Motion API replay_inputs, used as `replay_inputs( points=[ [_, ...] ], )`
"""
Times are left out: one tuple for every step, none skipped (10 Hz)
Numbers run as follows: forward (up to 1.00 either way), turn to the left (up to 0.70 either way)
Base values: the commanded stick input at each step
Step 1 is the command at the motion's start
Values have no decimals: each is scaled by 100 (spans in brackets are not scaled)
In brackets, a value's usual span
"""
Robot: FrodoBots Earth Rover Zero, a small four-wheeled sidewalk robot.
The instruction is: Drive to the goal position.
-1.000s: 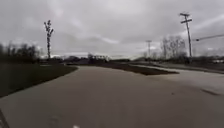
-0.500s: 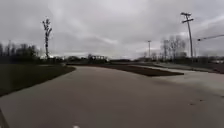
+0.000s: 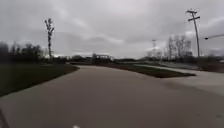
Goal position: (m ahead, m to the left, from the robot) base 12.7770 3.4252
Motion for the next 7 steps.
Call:
replay_inputs(
  points=[
    [100, 0],
    [100, 0],
    [100, 0],
    [100, 0],
    [100, 0],
    [100, 0],
    [100, 0]
  ],
)
